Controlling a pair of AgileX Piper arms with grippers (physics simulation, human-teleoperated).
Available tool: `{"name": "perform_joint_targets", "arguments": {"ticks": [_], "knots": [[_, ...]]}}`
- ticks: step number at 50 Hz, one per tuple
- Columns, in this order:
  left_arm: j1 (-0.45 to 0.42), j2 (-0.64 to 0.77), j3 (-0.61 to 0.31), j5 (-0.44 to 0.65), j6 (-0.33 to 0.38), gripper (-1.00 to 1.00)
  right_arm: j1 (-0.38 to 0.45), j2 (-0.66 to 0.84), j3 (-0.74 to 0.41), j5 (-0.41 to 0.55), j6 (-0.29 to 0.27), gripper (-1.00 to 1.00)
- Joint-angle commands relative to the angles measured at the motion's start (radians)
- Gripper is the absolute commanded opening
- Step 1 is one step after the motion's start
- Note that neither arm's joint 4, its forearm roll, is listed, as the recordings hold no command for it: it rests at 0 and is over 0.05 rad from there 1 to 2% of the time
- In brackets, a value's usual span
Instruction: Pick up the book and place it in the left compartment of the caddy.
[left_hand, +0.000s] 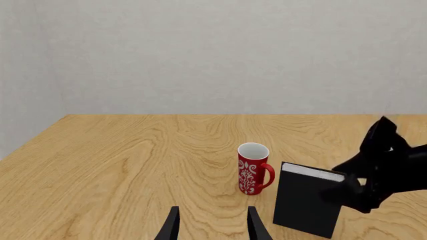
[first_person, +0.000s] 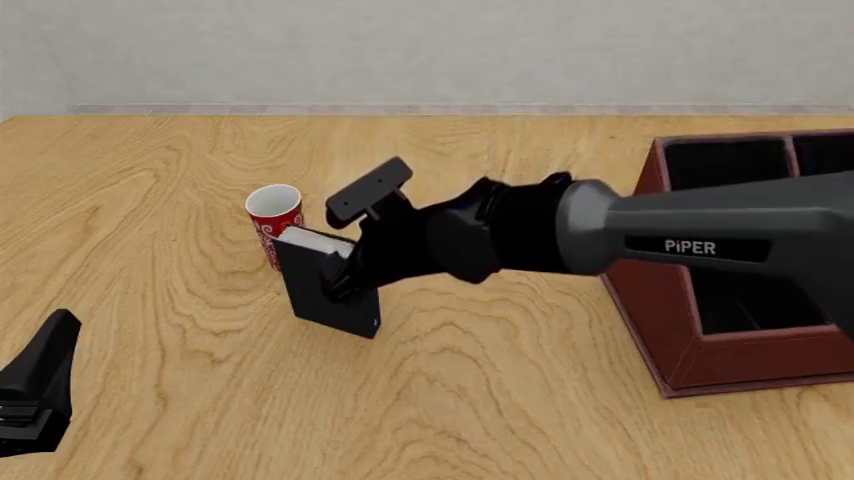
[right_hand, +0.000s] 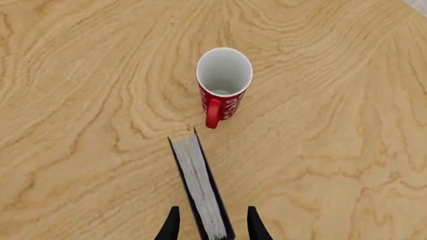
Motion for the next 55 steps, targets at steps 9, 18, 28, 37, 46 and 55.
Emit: {"name": "perform_joint_targets", "arguments": {"ticks": [9,18,28,37,46,55], "knots": [[0.0,0.0,0.0,0.0,0.0,1.0,0.005,0.017,0.023,-0.034,0.018,1.0],[0.0,0.0,0.0,0.0,0.0,1.0,0.005,0.023,0.033,-0.048,0.025,1.0],[0.0,0.0,0.0,0.0,0.0,1.0,0.027,-0.016,0.097,-0.101,0.025,1.0],[0.0,0.0,0.0,0.0,0.0,1.0,0.03,-0.082,0.159,-0.18,-0.01,-1.0],[0.0,0.0,0.0,0.0,0.0,1.0,0.019,-0.073,0.142,-0.152,-0.05,-1.0],[0.0,0.0,0.0,0.0,0.0,1.0,0.006,-0.13,0.151,-0.143,-0.076,-1.0]]}}
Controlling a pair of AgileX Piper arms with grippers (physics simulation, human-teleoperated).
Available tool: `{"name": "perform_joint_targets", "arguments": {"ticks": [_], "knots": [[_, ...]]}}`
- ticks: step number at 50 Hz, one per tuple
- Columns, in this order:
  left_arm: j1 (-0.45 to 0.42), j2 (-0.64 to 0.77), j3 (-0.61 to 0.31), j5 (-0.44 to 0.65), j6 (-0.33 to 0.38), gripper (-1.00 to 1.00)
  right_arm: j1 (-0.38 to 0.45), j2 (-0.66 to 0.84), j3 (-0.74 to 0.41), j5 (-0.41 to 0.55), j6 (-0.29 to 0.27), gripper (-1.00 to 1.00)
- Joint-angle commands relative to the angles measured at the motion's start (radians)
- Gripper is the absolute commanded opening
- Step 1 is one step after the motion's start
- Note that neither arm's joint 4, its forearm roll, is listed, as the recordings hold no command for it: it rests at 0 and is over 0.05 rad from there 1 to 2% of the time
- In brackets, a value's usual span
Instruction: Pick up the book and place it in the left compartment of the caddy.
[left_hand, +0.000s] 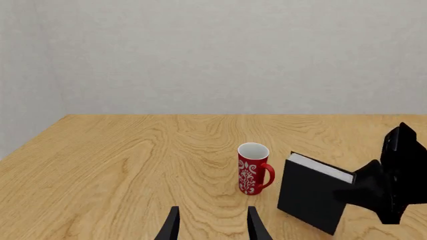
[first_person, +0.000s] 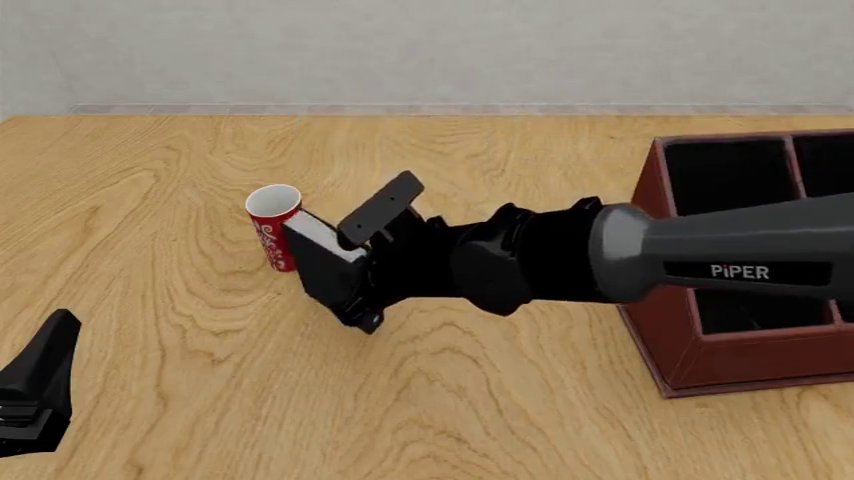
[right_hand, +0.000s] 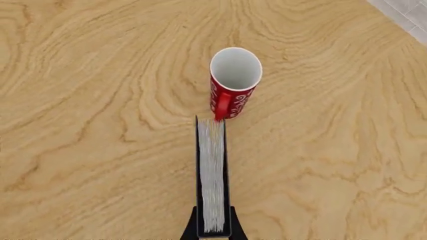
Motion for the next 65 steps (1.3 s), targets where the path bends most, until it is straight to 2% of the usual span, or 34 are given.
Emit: {"name": "perform_joint_targets", "arguments": {"ticks": [1,2,3,10,13,15,17,26,29,33,36,46,48,54,60,62,65], "knots": [[0.0,0.0,0.0,0.0,0.0,1.0,-0.027,-0.071,-0.001,-0.001,-0.029,-1.0],[0.0,0.0,0.0,0.0,0.0,1.0,-0.019,-0.084,0.004,0.011,-0.023,-1.0],[0.0,0.0,0.0,0.0,0.0,1.0,-0.032,-0.114,0.015,0.005,-0.057,-1.0],[0.0,0.0,0.0,0.0,0.0,1.0,-0.085,-0.194,-0.003,0.086,-0.032,-1.0],[0.0,0.0,0.0,0.0,0.0,1.0,-0.096,-0.233,0.022,0.086,-0.072,-1.0],[0.0,0.0,0.0,0.0,0.0,1.0,-0.09,-0.257,0.022,0.122,-0.036,-1.0],[0.0,0.0,0.0,0.0,0.0,1.0,-0.099,-0.294,0.033,0.132,-0.052,-1.0],[0.0,0.0,0.0,0.0,0.0,1.0,-0.146,-0.407,0.049,0.187,-0.027,-1.0],[0.0,0.0,0.0,0.0,0.0,1.0,-0.177,-0.426,0.034,0.216,-0.001,-1.0],[0.0,0.0,0.0,0.0,0.0,1.0,-0.187,-0.493,0.043,0.245,-0.011,-1.0],[0.0,0.0,0.0,0.0,0.0,1.0,-0.209,-0.556,0.061,0.25,-0.045,-1.0],[0.0,0.0,0.0,0.0,0.0,1.0,-0.25,-0.691,0.056,0.334,-0.032,-1.0],[0.0,0.0,0.0,0.0,0.0,1.0,-0.272,-0.724,0.054,0.35,-0.046,-1.0],[0.0,0.0,0.0,0.0,0.0,1.0,-0.314,-0.78,0.022,0.417,-0.029,-1.0],[0.0,0.0,0.0,0.0,0.0,1.0,-0.393,-0.819,-0.009,0.477,-0.015,-1.0],[0.0,0.0,0.0,0.0,0.0,1.0,-0.424,-0.849,-0.012,0.485,-0.034,-1.0],[0.0,0.0,0.0,0.0,0.0,1.0,-0.443,-0.866,-0.024,0.506,-0.031,-1.0]]}}
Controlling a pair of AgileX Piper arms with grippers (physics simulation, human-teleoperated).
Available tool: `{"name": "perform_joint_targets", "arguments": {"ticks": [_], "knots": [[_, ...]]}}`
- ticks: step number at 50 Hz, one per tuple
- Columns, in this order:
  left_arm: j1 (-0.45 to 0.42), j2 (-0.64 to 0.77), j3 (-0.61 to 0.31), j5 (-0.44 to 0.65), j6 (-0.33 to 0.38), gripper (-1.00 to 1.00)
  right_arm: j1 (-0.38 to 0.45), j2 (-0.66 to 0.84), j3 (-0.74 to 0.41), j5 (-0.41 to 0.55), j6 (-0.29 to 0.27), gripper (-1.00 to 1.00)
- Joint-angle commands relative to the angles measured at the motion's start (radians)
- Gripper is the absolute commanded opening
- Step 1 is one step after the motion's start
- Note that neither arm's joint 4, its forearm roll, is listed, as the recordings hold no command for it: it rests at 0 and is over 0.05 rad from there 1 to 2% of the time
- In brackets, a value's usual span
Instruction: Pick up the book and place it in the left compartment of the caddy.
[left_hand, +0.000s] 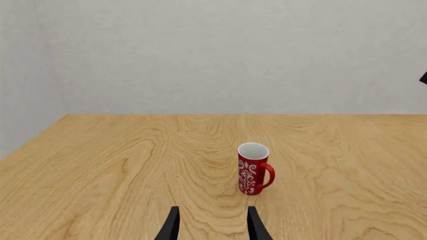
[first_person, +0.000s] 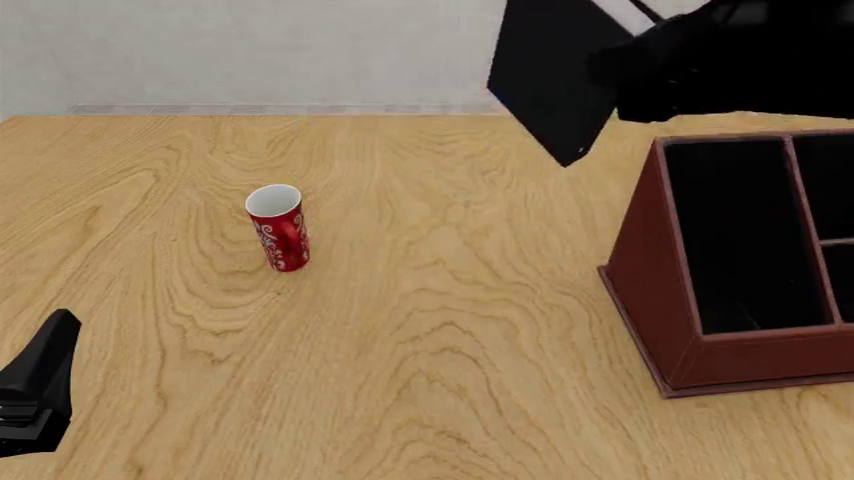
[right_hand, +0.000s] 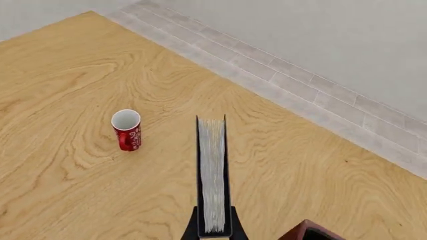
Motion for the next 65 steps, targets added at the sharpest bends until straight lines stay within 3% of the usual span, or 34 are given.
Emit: {"name": "perform_joint_targets", "arguments": {"ticks": [1,28,43,65], "knots": [[0.0,0.0,0.0,0.0,0.0,1.0,-0.115,-0.114,-0.048,0.082,0.01,-1.0],[0.0,0.0,0.0,0.0,0.0,1.0,-0.387,-0.251,-0.076,0.219,-0.004,-1.0],[0.0,0.0,0.0,0.0,0.0,1.0,-0.607,-0.263,-0.081,0.241,-0.015,-1.0],[0.0,0.0,0.0,0.0,0.0,1.0,-0.692,-0.233,-0.005,0.257,0.051,-1.0]]}}
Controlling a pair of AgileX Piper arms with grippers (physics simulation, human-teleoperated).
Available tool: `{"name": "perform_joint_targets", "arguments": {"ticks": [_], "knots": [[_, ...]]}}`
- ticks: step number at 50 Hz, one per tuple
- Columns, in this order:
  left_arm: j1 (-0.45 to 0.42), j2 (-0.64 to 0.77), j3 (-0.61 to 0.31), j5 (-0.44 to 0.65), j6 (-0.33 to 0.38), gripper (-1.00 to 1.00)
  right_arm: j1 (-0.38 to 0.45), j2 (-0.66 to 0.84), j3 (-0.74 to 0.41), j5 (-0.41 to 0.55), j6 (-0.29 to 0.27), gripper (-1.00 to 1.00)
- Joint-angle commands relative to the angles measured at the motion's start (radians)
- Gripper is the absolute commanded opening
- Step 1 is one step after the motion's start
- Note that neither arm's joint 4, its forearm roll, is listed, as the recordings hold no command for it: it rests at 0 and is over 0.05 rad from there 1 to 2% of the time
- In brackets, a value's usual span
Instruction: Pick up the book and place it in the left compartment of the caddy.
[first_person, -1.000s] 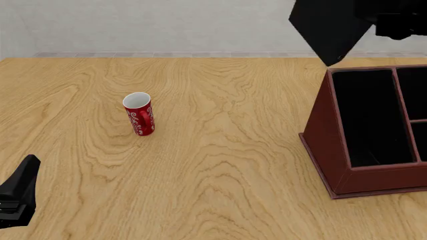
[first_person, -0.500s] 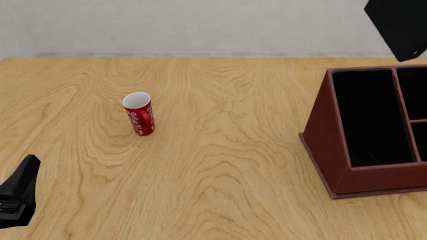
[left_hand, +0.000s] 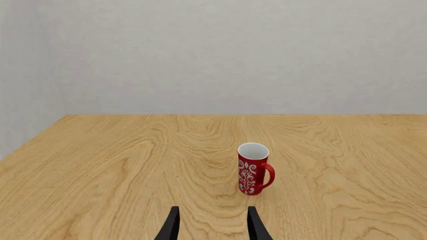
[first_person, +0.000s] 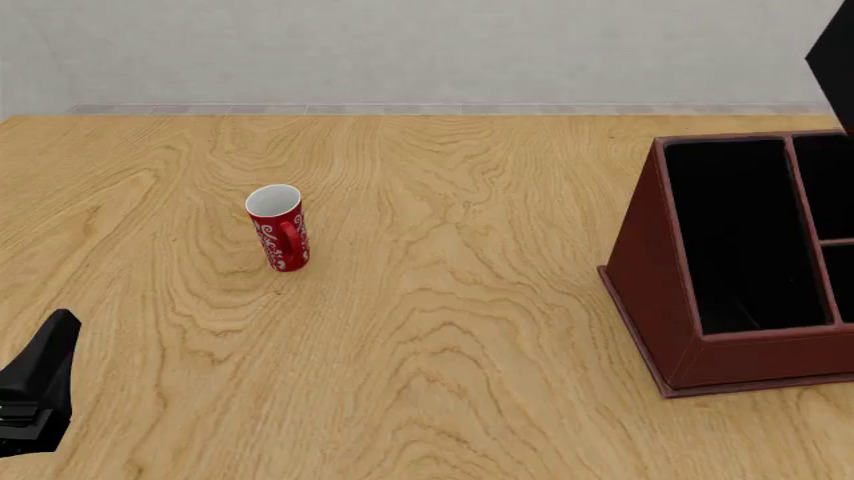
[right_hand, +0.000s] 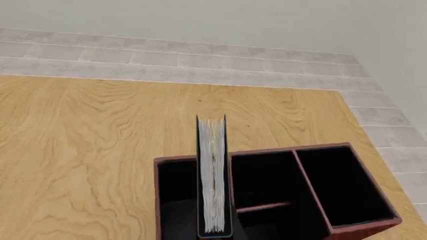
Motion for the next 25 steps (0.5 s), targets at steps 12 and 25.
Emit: {"name": "perform_joint_targets", "arguments": {"ticks": [12,25], "knots": [[0.0,0.0,0.0,0.0,0.0,1.0,-0.06,-0.003,0.082,0.024,0.032,-1.0],[0.0,0.0,0.0,0.0,0.0,1.0,-0.021,0.031,0.138,0.008,0.031,-1.0]]}}
